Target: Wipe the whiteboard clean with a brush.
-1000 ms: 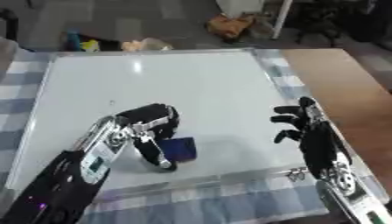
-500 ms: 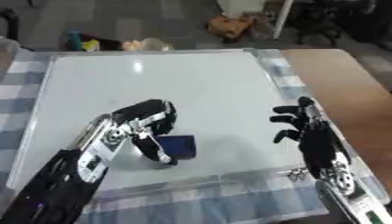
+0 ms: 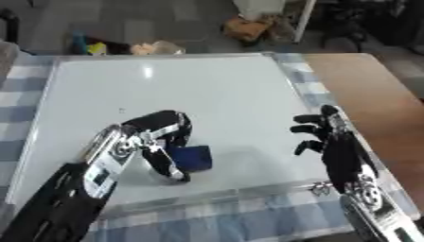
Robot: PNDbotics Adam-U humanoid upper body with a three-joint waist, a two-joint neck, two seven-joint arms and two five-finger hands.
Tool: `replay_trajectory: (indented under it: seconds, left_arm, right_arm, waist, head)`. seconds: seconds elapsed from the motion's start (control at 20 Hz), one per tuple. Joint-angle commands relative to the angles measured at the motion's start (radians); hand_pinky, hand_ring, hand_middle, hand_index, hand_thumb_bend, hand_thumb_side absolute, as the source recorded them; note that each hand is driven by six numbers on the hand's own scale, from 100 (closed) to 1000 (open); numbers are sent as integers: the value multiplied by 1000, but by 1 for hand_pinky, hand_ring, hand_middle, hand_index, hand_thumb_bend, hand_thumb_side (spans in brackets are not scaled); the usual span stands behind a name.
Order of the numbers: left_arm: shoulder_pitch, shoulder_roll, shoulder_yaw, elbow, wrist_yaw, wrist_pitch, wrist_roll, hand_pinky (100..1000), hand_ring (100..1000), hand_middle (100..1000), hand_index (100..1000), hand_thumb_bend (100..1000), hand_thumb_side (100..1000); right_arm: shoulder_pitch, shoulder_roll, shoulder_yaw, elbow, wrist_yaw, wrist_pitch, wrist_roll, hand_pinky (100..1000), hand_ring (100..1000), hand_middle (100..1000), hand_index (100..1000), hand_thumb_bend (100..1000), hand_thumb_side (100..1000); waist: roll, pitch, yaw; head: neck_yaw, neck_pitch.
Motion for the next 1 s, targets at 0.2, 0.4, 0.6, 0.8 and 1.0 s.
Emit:
replay_trajectory:
  seconds: [0.2, 0.4, 0.6, 0.8, 1.0]
  left_arm:
    - [-14, 4, 1, -2, -2, -3, -1, 383, 396, 371, 100, 673, 100]
    - [-14, 2, -2, 1, -5, -6, 0, 363, 370, 341, 100, 673, 100]
    - [-14, 1, -1, 1, -5, -6, 2, 343, 346, 314, 100, 672, 100]
    - [-14, 0, -1, 2, -1, -5, 4, 327, 329, 294, 100, 670, 100]
    - [-14, -1, -1, 2, 4, -5, 3, 334, 340, 310, 100, 667, 100]
  right_arm:
    - [-7, -7, -5, -17, 5, -1, 3, 382, 692, 694, 657, 100, 1000]
    - [-6, -7, -5, -18, 4, 0, 3, 382, 692, 694, 657, 100, 1000]
    - [-6, -7, -5, -18, 4, 0, 3, 382, 691, 695, 657, 100, 1000]
    - [-6, -7, -5, -18, 4, 0, 3, 381, 691, 695, 657, 100, 1000]
    - [-6, -7, -5, -17, 4, 0, 3, 381, 691, 695, 657, 100, 1000]
  waist:
    - [0, -9, -4]
    - [-1, -9, -6]
    - [-1, -9, -6]
    - [-1, -9, -6]
    - [-1, -8, -6]
  head:
    - [-6, 2]
    - [-7, 3]
    - [-8, 2]
    - [-10, 3]
    - [-11, 3]
